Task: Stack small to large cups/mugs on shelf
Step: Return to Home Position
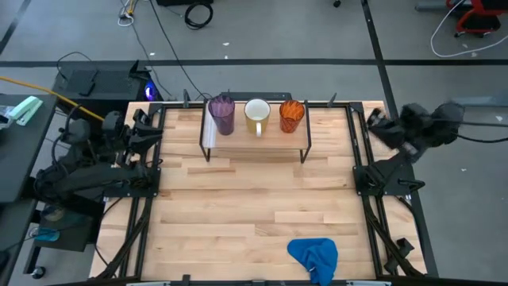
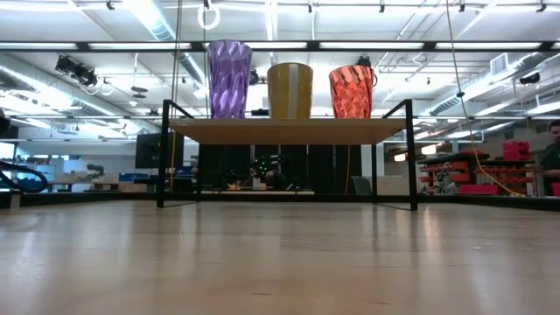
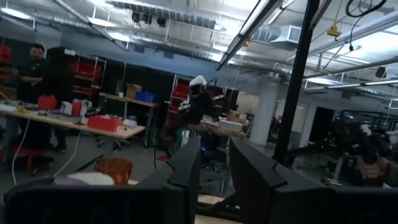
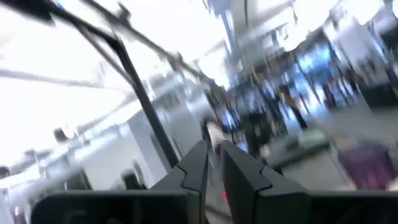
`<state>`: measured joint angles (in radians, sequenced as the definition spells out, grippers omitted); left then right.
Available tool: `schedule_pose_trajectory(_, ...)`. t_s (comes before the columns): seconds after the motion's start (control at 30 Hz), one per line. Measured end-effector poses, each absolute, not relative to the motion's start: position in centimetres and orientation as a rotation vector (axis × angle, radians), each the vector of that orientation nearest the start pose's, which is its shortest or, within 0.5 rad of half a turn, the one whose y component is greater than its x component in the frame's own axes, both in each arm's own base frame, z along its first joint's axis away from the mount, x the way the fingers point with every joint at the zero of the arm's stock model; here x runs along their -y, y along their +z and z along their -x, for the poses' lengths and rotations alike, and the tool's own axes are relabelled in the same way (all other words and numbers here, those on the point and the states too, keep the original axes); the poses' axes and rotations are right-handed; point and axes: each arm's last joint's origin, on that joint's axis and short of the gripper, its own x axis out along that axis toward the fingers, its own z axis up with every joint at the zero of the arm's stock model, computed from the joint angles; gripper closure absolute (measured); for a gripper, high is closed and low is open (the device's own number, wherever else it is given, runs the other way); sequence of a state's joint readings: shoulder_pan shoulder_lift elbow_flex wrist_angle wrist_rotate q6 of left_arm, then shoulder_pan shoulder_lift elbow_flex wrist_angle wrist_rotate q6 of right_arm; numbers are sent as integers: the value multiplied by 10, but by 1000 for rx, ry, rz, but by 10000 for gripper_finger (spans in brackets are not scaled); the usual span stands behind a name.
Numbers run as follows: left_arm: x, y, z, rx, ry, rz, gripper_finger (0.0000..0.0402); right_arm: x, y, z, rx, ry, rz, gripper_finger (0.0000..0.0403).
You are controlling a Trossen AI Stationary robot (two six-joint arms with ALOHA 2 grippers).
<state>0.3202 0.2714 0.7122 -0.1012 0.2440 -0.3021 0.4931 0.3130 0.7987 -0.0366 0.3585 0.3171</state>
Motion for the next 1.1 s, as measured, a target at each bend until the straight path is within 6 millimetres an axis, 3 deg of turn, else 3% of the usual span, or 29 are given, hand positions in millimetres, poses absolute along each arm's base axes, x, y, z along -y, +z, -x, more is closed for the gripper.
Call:
schedule_pose_trajectory(0.37,-11,365,-52,339,84,158,315,6,362,-12,496,151,-466,350)
schedule_pose_trajectory(0.83,-15,365,-52,344,214,102,309,19,365,12,609,112,-396,350)
schedule_pose_trajectory(0.97,-15,364,-52,344,210,121,315,18,364,10,605,136,-419,350)
schedule_pose_trajectory(1.1,-15,364,-52,346,203,154,316,7,349,-10,581,151,-451,350)
